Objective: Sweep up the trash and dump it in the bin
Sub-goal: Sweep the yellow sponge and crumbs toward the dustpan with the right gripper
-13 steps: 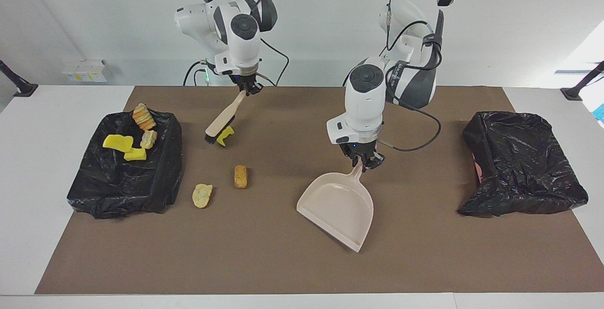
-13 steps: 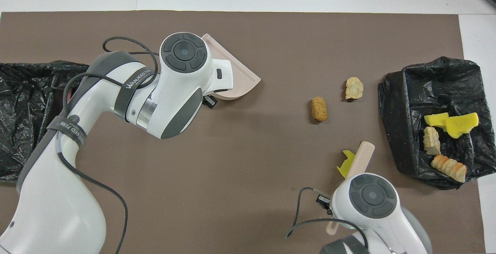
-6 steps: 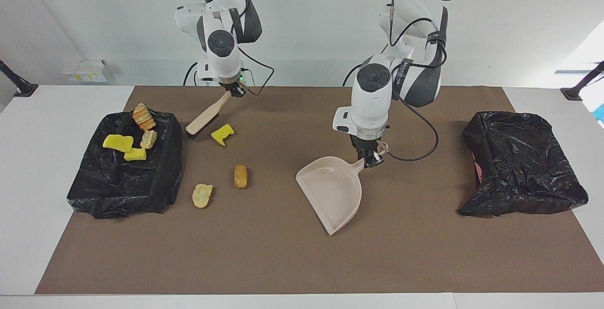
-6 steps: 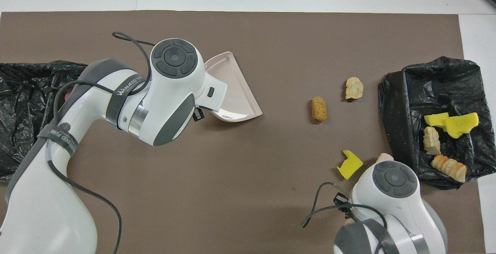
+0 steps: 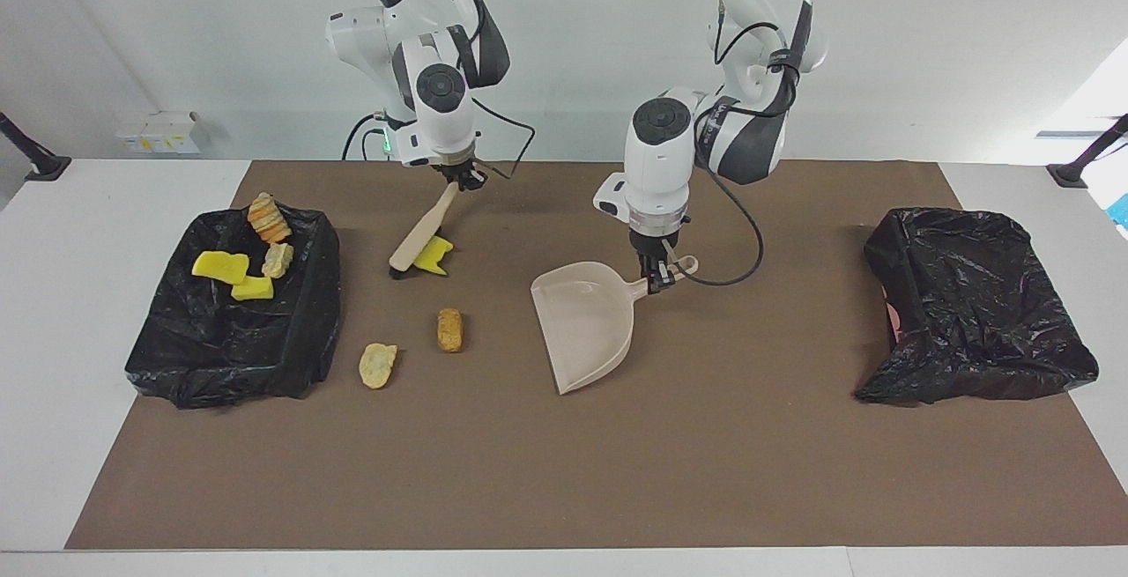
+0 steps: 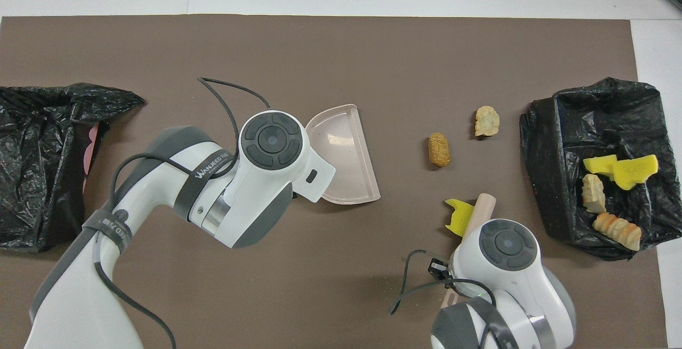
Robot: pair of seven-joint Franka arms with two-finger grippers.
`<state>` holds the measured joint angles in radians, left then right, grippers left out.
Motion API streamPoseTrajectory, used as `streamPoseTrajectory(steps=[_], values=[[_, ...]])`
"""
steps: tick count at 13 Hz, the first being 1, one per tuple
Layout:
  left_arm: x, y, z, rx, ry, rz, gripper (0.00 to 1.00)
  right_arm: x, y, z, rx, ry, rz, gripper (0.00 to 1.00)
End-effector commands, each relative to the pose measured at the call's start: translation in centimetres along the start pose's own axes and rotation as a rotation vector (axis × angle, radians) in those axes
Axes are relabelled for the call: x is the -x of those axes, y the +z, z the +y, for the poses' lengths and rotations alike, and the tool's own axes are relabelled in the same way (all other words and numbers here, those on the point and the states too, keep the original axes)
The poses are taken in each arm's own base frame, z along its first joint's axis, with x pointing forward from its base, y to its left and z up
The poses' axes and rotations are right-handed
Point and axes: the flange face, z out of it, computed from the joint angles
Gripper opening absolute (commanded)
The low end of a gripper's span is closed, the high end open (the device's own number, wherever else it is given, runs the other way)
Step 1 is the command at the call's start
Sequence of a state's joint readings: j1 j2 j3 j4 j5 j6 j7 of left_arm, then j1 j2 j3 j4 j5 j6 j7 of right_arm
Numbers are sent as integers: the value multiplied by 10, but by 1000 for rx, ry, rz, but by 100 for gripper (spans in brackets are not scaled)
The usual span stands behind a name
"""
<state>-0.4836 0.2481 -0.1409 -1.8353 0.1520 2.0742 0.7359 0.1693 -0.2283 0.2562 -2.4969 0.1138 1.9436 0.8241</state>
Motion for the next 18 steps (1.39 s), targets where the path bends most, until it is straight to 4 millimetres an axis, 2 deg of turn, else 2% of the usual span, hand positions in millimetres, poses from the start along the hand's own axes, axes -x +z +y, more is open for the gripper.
streamPoseTrajectory(steps=[1,3,6,8,10,12,14,18], values=[[8,8,37,3,55,4,0,-42,-29,-30,-64,-64,-10,0],[4,12,47,-18,58,28,0,-72,-48,-39,-99,-102,-1,0],[3,12,47,-27,-41,43,0,-105,-49,-55,-122,-197,-15,0],[3,13,48,-23,-82,40,0,-109,-45,-62,-122,-265,-25,0],[5,15,47,-18,-135,37,0,-95,-43,-64,-101,-360,-60,0],[8,17,48,15,-191,32,0,-69,-42,-69,-60,-514,-101,0],[12,19,53,85,-253,8,0,-52,-42,-73,-48,-598,-140,0],[10,17,57,90,-251,-2,0,1,-47,-85,-28,-809,-205,0]])
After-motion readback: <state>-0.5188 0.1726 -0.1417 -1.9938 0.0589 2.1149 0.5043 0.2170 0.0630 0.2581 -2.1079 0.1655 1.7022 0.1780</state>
